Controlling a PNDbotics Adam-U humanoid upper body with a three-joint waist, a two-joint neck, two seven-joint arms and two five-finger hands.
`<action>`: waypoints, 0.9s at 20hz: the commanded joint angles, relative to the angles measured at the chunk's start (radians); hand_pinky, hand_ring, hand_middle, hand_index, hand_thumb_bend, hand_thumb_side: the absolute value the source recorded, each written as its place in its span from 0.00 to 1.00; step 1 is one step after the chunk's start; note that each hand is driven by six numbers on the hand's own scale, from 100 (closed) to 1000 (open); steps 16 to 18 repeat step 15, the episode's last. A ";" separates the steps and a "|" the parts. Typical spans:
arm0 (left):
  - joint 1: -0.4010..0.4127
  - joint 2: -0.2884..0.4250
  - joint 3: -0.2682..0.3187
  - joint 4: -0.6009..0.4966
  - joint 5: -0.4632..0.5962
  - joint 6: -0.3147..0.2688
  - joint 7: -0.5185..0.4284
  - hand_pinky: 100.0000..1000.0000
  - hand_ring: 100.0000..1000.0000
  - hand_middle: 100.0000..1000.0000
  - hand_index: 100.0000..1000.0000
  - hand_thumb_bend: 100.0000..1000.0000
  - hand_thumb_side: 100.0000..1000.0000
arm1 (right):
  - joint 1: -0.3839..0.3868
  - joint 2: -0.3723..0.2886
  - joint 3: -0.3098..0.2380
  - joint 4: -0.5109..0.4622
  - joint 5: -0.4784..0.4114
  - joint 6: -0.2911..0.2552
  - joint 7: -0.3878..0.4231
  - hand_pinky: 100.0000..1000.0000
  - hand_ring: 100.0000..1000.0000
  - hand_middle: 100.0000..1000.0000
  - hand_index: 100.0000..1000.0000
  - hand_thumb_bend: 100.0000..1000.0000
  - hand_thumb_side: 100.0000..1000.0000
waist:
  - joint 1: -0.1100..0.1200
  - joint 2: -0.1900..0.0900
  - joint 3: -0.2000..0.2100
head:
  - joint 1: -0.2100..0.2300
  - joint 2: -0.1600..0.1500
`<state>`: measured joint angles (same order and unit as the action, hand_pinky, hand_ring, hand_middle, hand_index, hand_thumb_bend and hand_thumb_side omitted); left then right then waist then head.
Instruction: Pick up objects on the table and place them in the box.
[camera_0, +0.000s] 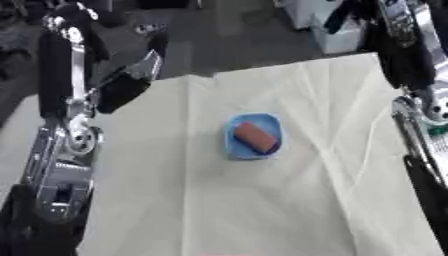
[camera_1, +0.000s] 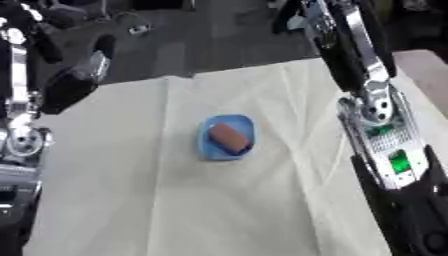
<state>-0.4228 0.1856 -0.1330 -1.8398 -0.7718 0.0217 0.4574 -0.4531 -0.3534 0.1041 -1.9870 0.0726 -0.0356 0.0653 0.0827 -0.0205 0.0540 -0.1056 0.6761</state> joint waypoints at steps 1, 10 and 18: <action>0.004 0.018 0.009 -0.052 0.048 -0.080 0.068 0.05 0.09 0.31 0.45 0.34 0.56 | 0.000 -0.024 -0.014 -0.013 -0.017 -0.014 -0.039 0.40 0.30 0.49 0.90 0.00 0.81 | -0.011 -0.010 0.007 | 0.006 -0.017; 0.044 0.011 -0.007 -0.032 0.151 -0.201 0.116 0.03 0.05 0.29 0.45 0.33 0.56 | 0.018 -0.046 -0.028 -0.013 -0.039 -0.068 -0.104 0.37 0.29 0.47 0.85 0.00 0.80 | -0.030 0.004 0.037 | -0.004 -0.069; 0.037 0.016 -0.015 -0.044 0.160 -0.248 0.115 0.04 0.06 0.29 0.45 0.33 0.55 | 0.021 -0.051 -0.031 -0.013 -0.042 -0.087 -0.111 0.37 0.29 0.47 0.83 0.00 0.79 | -0.034 0.011 0.043 | -0.002 -0.111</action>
